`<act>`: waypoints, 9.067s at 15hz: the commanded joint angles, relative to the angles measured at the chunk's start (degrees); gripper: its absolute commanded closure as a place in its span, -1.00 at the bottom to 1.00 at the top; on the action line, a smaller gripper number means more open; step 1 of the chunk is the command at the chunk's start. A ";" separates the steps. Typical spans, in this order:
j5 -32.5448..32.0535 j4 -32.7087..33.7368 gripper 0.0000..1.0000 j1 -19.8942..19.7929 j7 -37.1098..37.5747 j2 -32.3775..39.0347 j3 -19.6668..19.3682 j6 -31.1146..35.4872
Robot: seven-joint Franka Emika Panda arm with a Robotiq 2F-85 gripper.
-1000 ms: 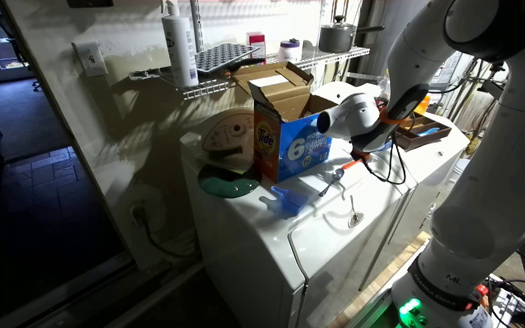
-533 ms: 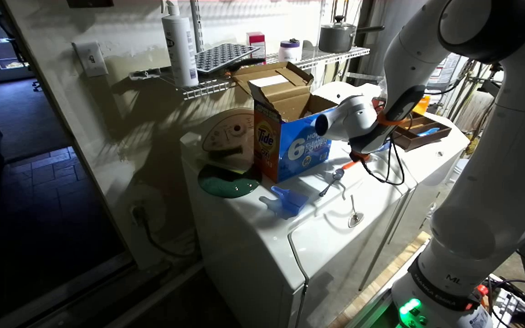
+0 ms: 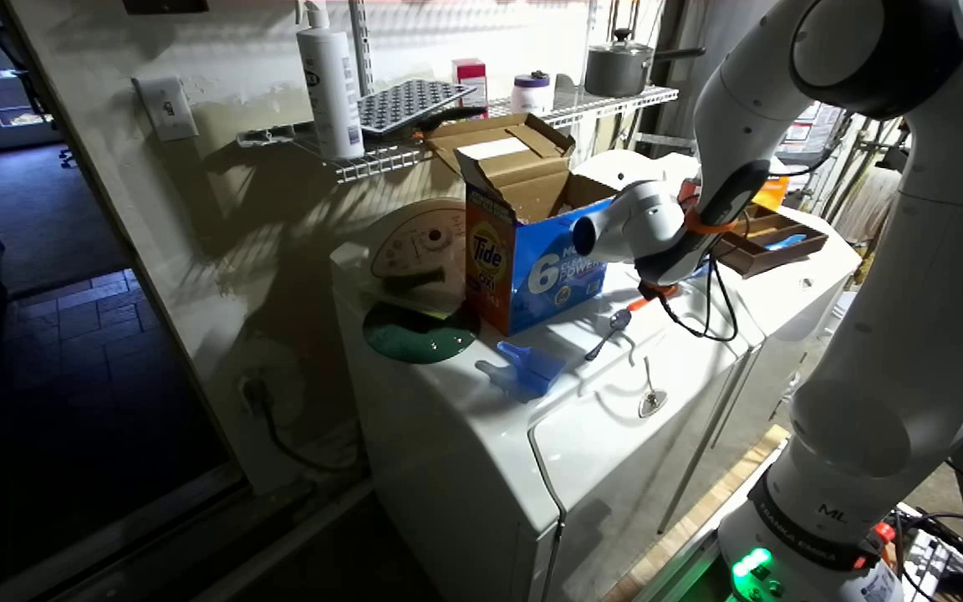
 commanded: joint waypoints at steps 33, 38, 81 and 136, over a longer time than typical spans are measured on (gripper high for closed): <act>-7.23 1.14 0.98 1.43 3.36 6.00 2.46 -8.89; -7.09 1.59 0.98 1.21 3.54 6.65 2.49 -9.28; -9.91 2.00 0.98 2.27 4.11 9.63 3.84 -15.47; -0.17 4.77 0.98 -3.74 -0.16 2.38 1.92 -2.50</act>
